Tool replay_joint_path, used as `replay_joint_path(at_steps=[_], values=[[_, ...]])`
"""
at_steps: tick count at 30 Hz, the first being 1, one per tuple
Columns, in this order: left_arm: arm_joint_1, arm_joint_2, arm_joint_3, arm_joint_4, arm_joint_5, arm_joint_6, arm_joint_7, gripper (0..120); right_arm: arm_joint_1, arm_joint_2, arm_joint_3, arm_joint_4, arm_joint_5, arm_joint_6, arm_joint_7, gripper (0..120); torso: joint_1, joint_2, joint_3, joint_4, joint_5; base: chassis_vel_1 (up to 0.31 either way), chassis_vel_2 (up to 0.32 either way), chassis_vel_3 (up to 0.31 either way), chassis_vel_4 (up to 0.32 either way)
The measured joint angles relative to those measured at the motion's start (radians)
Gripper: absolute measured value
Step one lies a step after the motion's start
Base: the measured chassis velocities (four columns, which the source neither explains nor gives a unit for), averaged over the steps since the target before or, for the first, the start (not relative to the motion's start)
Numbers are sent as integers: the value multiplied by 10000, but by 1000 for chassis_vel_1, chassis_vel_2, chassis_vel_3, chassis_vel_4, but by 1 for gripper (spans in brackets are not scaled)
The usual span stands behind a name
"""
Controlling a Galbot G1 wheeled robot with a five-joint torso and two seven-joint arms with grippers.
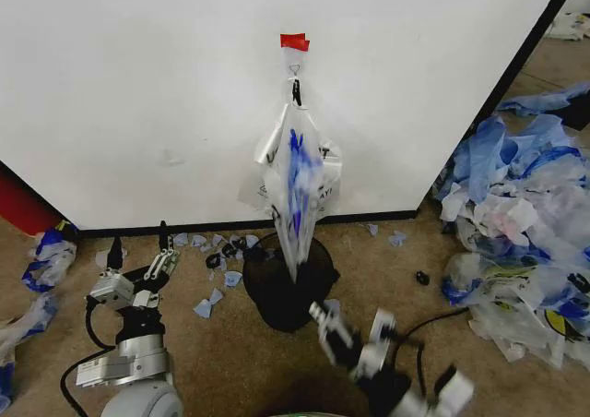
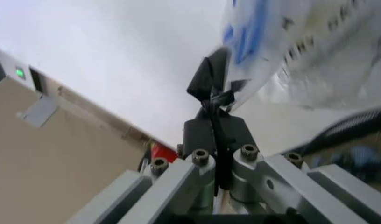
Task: Pick up the garbage bag from the wall and place it over the trash bin.
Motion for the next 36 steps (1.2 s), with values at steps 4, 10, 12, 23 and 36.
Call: replay_joint_path(at_steps=[4,10,12,23,36], values=[[35,60,53,29,-8,8,7,97,576,149,224,-402,375,-124,-7,0,0,0,0,6,3,0,0,0,0],[-17,271,142,-135,-133,32,11,97,1755,535,-378,-1503,666,-258,-233,0,0,0,0,6,6,0,0,0,0],[-81,473,220,-266,-294,92,64,97,2430,816,-825,-2050,714,-277,-266,0,0,-1,0,7,4,0,0,0,0],[-732,2714,651,-295,-1621,395,296,97,4287,2248,-1905,-3829,843,-421,-729,0,0,-1,0,6,3,0,0,0,0],[-2845,5164,1882,-538,-3732,1092,153,97,4604,2678,-2115,-4227,706,-491,-948,0,0,-1,0,4,4,0,0,0,0]])
